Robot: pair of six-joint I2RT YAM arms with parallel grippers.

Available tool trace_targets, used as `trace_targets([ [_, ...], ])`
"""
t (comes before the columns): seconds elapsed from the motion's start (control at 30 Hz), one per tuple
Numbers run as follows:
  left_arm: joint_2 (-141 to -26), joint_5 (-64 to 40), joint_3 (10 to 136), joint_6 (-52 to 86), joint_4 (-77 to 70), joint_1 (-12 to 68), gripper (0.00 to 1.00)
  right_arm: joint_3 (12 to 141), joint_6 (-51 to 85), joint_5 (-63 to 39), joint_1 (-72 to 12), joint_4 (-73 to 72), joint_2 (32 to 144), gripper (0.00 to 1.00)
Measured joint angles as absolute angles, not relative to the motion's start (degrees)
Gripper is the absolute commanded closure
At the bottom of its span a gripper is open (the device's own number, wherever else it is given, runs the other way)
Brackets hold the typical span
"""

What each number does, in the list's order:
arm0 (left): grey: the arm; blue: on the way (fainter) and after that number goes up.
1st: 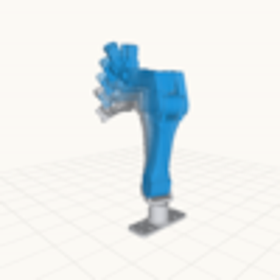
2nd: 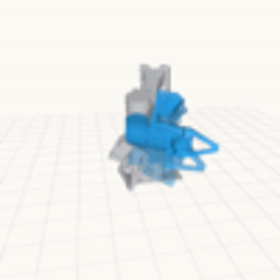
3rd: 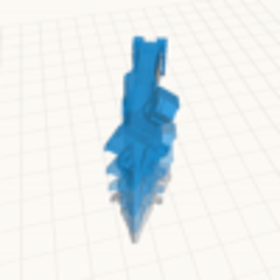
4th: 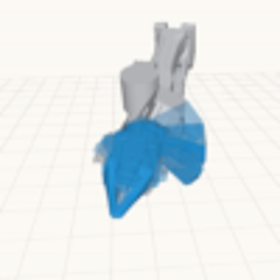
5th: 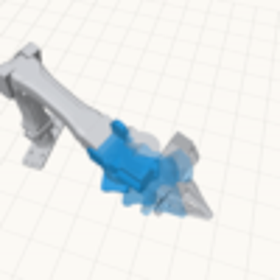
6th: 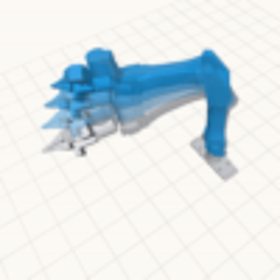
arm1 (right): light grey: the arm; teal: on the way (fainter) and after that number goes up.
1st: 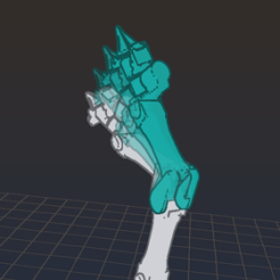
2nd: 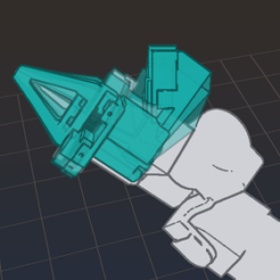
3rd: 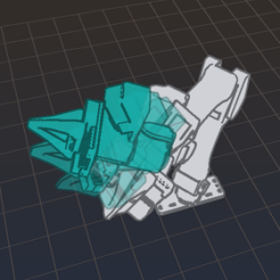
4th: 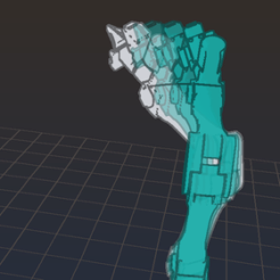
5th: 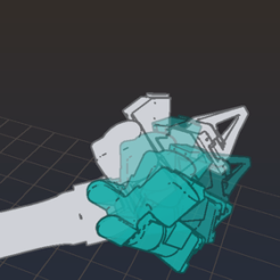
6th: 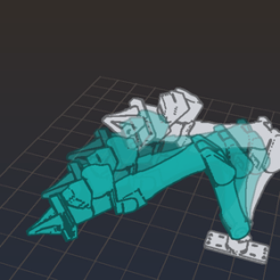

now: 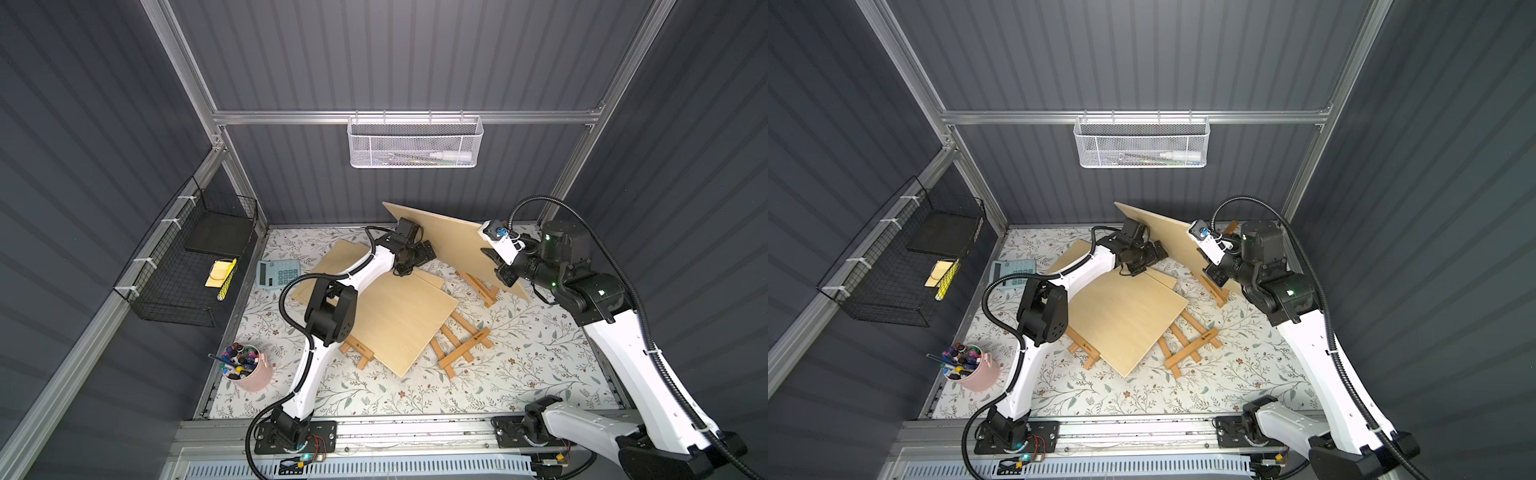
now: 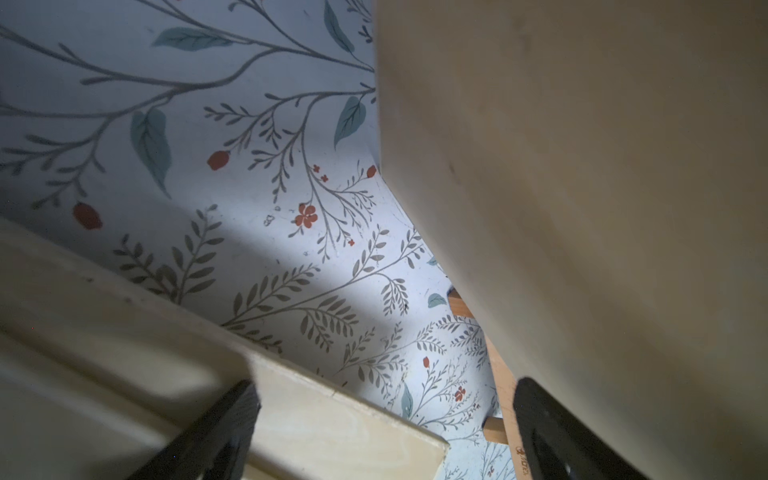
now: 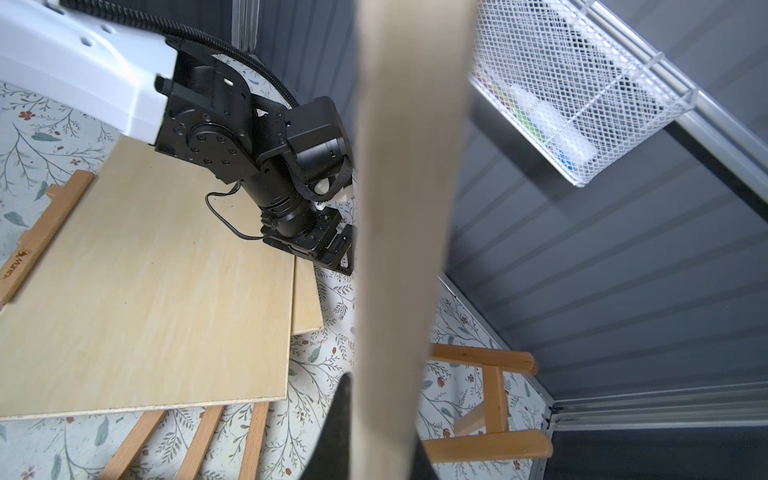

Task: Assemble the easel
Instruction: Place the drawing board on the easel.

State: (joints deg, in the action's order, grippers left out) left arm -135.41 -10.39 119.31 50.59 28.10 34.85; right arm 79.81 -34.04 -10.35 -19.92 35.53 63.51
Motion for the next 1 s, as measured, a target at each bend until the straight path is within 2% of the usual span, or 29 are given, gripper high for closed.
trace_targets([
  [0.33, -136.7, -10.6, 120.1, 51.2, 25.6, 35.1, 0.02, 76.7, -39.1, -9.4, -19.8, 33.3, 62.7, 1.00],
  [1.0, -138.6, -11.3, 122.3, 51.2, 23.9, 36.0, 0.01, 73.4, -36.1, -9.8, -14.7, 30.0, 60.1, 1.00],
])
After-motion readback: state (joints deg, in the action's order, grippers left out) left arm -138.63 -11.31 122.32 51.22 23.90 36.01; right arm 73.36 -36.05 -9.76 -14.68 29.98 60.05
